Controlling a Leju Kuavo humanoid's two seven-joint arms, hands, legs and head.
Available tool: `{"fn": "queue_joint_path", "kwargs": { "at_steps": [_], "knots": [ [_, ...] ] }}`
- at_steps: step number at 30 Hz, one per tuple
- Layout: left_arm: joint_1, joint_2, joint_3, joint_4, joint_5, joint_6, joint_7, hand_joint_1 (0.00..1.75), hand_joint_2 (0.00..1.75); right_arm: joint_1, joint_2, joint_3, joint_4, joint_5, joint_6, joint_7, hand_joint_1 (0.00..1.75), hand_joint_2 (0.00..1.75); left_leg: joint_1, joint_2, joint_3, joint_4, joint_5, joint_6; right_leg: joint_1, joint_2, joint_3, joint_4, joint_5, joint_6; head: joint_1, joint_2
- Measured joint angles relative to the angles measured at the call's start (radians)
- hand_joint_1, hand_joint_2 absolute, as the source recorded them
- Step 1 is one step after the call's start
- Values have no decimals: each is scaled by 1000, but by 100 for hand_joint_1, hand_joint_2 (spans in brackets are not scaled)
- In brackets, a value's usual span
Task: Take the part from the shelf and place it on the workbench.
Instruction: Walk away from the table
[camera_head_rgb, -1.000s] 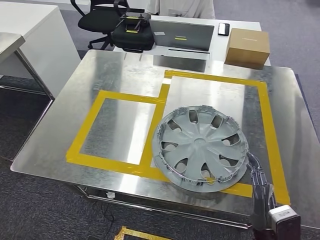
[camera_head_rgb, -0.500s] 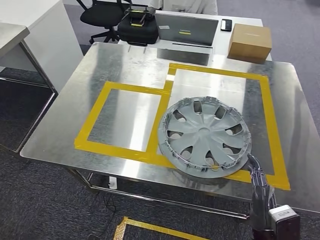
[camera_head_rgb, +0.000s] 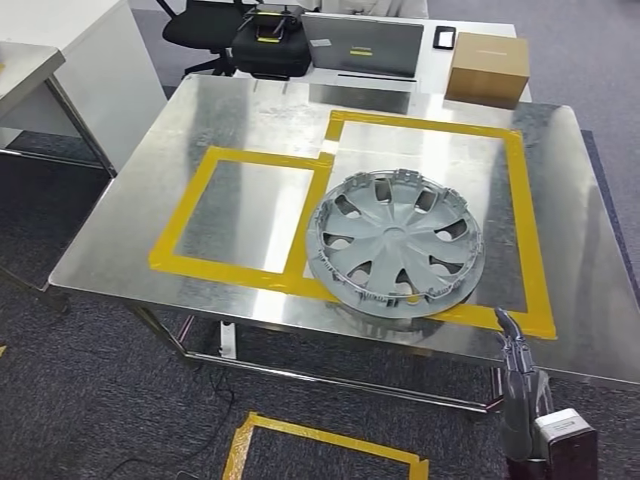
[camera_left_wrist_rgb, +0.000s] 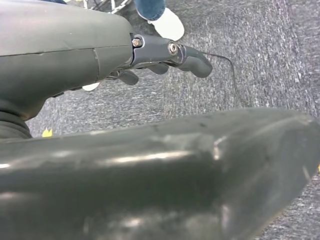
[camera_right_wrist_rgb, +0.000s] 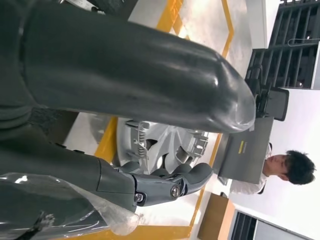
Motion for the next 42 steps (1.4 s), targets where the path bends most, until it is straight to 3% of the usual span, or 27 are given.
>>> {"fn": "queue_joint_path", "kwargs": {
  "at_steps": [2,4,6,9,10,11,12,14,16,17,18,20,22,24,25,26,27,29,31,32,35,36,37,39,40,41,42],
  "knots": [
    [-2,0,0,0,-2,0,0,0,0,0,1,0,0,2,0,0,0,0,-4,-1,35,-73,-3,9,1,-1,-12,4,14,10,0,0],
    [-1,-2,0,0,-2,0,0,0,0,0,1,0,0,3,-1,1,0,0,-3,2,22,-81,7,17,0,0,-20,6,23,22,0,0],
    [-1,-3,0,0,-3,0,0,0,0,2,2,-1,0,4,-2,2,0,0,1,6,0,-85,28,32,-2,3,-42,42,-25,32,3,0],
    [-1,-6,0,0,-6,0,1,0,0,2,2,-5,1,5,-4,4,0,0,0,10,-42,-83,61,40,-4,5,-88,209,-161,41,6,0],
    [-1,-7,0,0,-7,0,1,0,0,2,2,-6,2,5,-4,4,0,0,-1,11,-58,-80,72,40,-4,5,-93,260,-178,43,6,0],
    [-1,-7,0,0,-7,0,1,0,0,2,2,-6,3,5,-5,4,0,0,-1,12,-76,-75,83,39,-4,5,-86,287,-169,44,6,0],
    [-1,-7,0,0,-7,0,1,0,0,2,2,-7,4,5,-5,5,0,0,-1,13,-94,-69,92,37,-4,5,-63,281,-142,45,6,0],
    [-2,-7,0,0,-8,0,1,0,0,2,2,-8,5,6,-5,6,0,0,-1,14,-125,-53,107,31,-6,5,30,172,-92,44,6,0],
    [-3,-8,0,0,-9,0,1,0,0,0,2,-9,5,9,-7,7,0,0,-4,13,-145,-35,119,22,-6,6,129,29,-101,38,7,0],
    [-4,-8,0,0,-10,0,2,0,0,0,2,-9,5,10,-8,7,0,0,-6,13,-150,-29,126,18,-4,7,154,-14,-114,33,8,0],
    [-4,-8,0,0,-10,0,2,0,0,0,2,-10,5,11,-9,8,0,0,-7,12,-154,-27,133,13,-3,7,159,-31,-120,27,8,0],
    [-2,-7,0,0,-10,0,2,0,0,2,2,-10,6,12,-10,9,0,0,-5,11,-161,-20,130,4,-4,4,141,-29,-109,11,8,0],
    [1,-7,0,0,-9,0,2,0,0,2,2,-11,6,12,-10,10,0,0,-1,9,-178,35,56,-9,-6,1,118,-28,-88,-4,5,0],
    [1,-8,0,0,-9,0,2,0,0,3,2,-11,6,12,-10,10,0,0,2,8,-198,155,-49,-18,-5,-1,93,-26,-66,-10,2,0],
    [1,-8,0,0,-9,0,2,0,0,3,2,-12,7,12,-10,10,0,0,3,8,-203,213,-77,-21,-4,-2,82,-24,-55,-10,2,0],
    [1,-8,0,0,-9,0,2,0,0,3,2,-12,7,12,-10,10,0,0,4,8,-198,249,-80,-21,-3,-2,69,-20,-45,-10,2,0],
    [1,-8,0,0,-10,0,2,0,0,3,2,-13,8,12,-10,10,0,0,4,8,-179,250,-62,-19,-2,-3,55,-15,-37,-9,2,0],
    [1,-7,0,0,-10,0,2,0,0,4,2,-14,8,13,-11,11,0,0,2,6,-93,148,-5,-8,-1,-2,26,-2,-22,-6,2,0],
    [-1,-6,0,0,-10,1,2,0,0,3,3,-14,8,15,-13,12,0,0,-2,3,1,1,7,7,1,-2,7,8,-10,1,3,0],
    [-2,-6,0,0,-10,2,1,0,0,3,3,-14,8,16,-13,13,0,0,-4,2,25,-45,1,12,1,-3,1,11,-3,6,3,0],
    [-4,-7,0,0,-10,3,1,0,0,2,4,-15,8,18,-13,13,0,0,-6,5,19,-76,8,22,-1,-3,-12,13,11,24,3,0],
    [-5,-7,0,0,-10,3,0,0,0,2,4,-15,8,18,-13,14,0,0,-4,7,9,-78,19,28,-1,-1,-20,26,-8,30,5,0],
    [-5,-8,0,0,-10,3,0,0,0,2,4,-15,9,18,-13,14,0,0,-2,9,-3,-81,31,34,-2,2,-32,55,-46,35,6,0],
    [-6,-8,0,0,-10,3,-1,0,0,0,4,-16,11,18,-13,15,0,0,-2,12,-33,-79,52,41,-5,5,-63,162,-146,42,10,0],
    [-6,-8,0,0,-11,2,-1,0,0,0,5,-16,12,18,-13,16,0,0,-3,13,-49,-76,63,41,-5,5,-73,224,-177,45,10,0],
    [-6,-9,0,0,-11,2,-1,0,0,-1,5,-16,13,18,-12,16,0,0,-4,14,-67,-73,75,41,-5,5,-75,269,-180,47,10,0],
    [-6,-9,0,0,-11,1,-1,0,0,-1,5,-16,15,18,-12,17,0,0,-4,15,-86,-68,86,40,-5,5,-65,289,-160,48,10,0]
  ]
}}
